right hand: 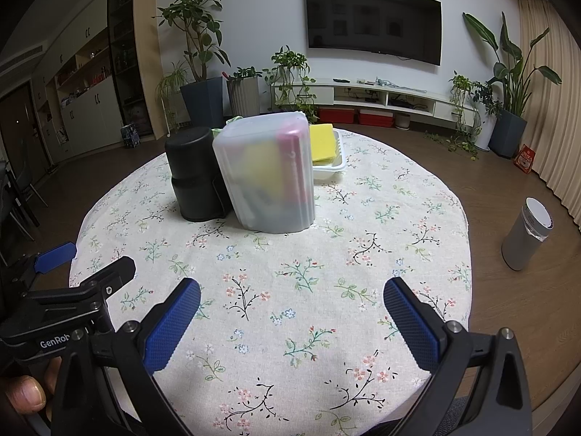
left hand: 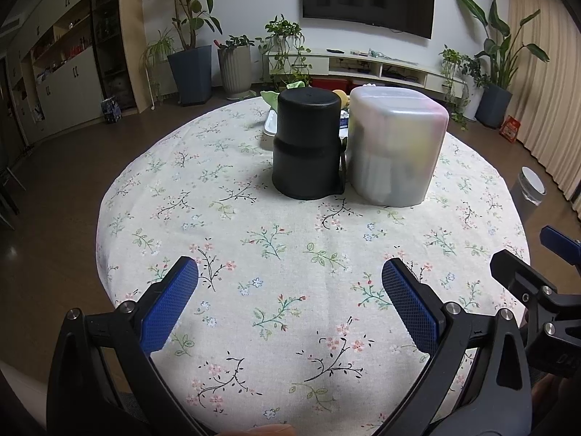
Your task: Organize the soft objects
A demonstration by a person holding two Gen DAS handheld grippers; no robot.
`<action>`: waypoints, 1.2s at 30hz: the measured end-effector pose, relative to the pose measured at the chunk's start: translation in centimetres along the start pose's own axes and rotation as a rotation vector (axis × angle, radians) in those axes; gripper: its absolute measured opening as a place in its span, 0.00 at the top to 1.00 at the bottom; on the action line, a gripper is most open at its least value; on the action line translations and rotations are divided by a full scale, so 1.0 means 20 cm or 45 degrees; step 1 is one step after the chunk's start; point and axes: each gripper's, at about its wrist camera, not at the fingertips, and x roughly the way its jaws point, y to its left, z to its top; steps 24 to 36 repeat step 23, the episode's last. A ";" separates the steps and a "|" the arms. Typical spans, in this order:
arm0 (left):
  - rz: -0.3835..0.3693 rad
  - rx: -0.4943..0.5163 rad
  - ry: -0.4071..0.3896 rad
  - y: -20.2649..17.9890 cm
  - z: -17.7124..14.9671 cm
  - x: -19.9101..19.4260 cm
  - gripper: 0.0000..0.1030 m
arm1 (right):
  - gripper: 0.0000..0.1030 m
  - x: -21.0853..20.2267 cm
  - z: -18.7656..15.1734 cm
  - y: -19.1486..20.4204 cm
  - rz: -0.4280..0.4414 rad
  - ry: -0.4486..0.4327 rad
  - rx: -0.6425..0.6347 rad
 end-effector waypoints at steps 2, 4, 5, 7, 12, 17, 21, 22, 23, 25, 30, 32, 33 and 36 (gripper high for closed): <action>-0.001 -0.001 -0.001 0.00 0.00 0.00 0.00 | 0.00 0.00 0.00 0.00 0.000 0.000 -0.001; 0.001 0.001 -0.002 0.00 0.00 0.00 0.00 | 0.00 0.00 0.00 0.00 0.000 0.000 0.000; 0.001 0.001 -0.003 0.00 0.00 0.00 0.00 | 0.00 0.00 0.00 0.00 0.000 0.001 -0.001; 0.001 0.004 -0.007 0.00 0.00 0.00 0.00 | 0.00 0.00 0.00 0.00 0.000 0.001 -0.001; 0.014 0.014 -0.021 -0.01 0.00 -0.02 0.00 | 0.00 0.00 0.00 0.00 0.000 0.001 -0.001; 0.038 0.020 -0.039 -0.02 0.00 -0.03 0.00 | 0.00 0.00 0.00 0.00 0.001 0.003 -0.001; 0.047 0.016 -0.054 -0.01 0.01 -0.04 0.00 | 0.00 0.01 -0.02 0.00 0.003 0.008 -0.001; 0.045 0.016 -0.054 -0.01 0.01 -0.05 0.00 | 0.00 0.01 -0.02 0.00 0.003 0.007 -0.001; 0.042 0.016 -0.052 -0.01 0.01 -0.04 0.00 | 0.00 0.01 -0.02 0.00 0.003 0.008 -0.001; 0.042 0.016 -0.052 -0.01 0.01 -0.04 0.00 | 0.00 0.01 -0.02 0.00 0.003 0.008 -0.001; 0.042 0.016 -0.052 -0.01 0.01 -0.04 0.00 | 0.00 0.01 -0.02 0.00 0.003 0.008 -0.001; 0.042 0.016 -0.052 -0.01 0.01 -0.04 0.00 | 0.00 0.01 -0.02 0.00 0.003 0.008 -0.001; 0.042 0.016 -0.052 -0.01 0.01 -0.04 0.00 | 0.00 0.01 -0.02 0.00 0.003 0.008 -0.001; 0.042 0.016 -0.052 -0.01 0.01 -0.04 0.00 | 0.00 0.01 -0.02 0.00 0.003 0.008 -0.001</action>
